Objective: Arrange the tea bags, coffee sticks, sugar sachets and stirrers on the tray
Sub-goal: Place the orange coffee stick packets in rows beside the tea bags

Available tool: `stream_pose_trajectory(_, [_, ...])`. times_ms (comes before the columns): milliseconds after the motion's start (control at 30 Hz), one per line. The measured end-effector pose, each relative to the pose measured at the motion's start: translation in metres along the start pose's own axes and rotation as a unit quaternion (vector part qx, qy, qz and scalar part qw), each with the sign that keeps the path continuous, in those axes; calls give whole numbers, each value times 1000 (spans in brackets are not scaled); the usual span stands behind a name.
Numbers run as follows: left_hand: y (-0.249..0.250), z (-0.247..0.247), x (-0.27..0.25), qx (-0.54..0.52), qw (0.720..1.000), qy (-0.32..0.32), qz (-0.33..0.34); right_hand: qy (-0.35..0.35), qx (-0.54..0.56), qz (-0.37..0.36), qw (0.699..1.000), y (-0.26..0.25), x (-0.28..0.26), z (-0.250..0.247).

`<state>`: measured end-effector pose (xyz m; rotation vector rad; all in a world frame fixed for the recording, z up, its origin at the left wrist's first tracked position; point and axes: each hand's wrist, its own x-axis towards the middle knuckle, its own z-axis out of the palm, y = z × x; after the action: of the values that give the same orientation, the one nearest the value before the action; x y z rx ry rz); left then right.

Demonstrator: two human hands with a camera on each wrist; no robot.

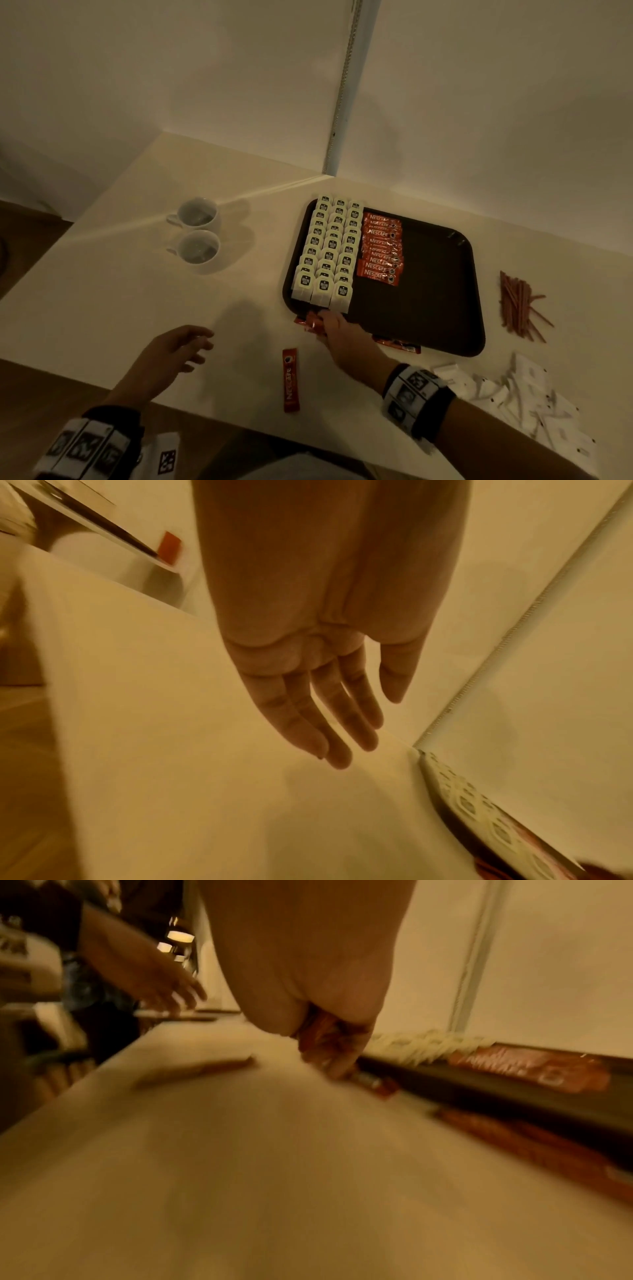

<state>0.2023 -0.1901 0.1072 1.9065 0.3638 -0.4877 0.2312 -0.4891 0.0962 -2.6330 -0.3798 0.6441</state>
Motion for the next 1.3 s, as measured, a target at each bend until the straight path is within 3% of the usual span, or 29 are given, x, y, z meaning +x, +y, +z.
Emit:
stream_pose_trajectory(100, [39,20,19,-5,998,-38,48,67,155,-11,986,-15,15,-40])
stream_pose_trajectory(200, [86,45,35,-54,990,-87,99,147,200,-84,965,-33,31,-76])
stream_pose_trajectory(267, [119,63,47,-149,974,-130,111,172,207,-108,957,-40,43,-91])
stream_pose_trajectory(400, [172,97,66,-351,907,-219,77,194,211,-111,952,-47,55,-114])
stream_pose_trajectory(533, [197,113,76,-447,870,-206,23,228,205,-85,948,-40,60,-125])
stream_pose_trajectory(667, [205,121,82,-430,881,-196,3,209,55,-20,976,-21,60,-133])
stream_pose_trajectory(800, [209,122,87,-369,903,-220,-32,126,145,-84,978,3,49,-152])
stream_pose_trajectory(900, [215,123,90,-335,907,-251,-37,72,30,-133,988,8,50,-161])
stream_pose_trajectory(967, [220,126,90,-322,910,-256,-39,73,-6,-139,988,9,52,-164])
stream_pose_trajectory(1100, [221,129,90,-310,907,-283,-39,108,48,-153,981,18,57,-167])
stream_pose_trajectory(1200, [219,128,92,-308,905,-290,-38,73,89,-150,982,22,57,-170])
stream_pose_trajectory(1300, [218,126,91,-242,922,-302,-10,98,184,-154,966,24,57,-176])
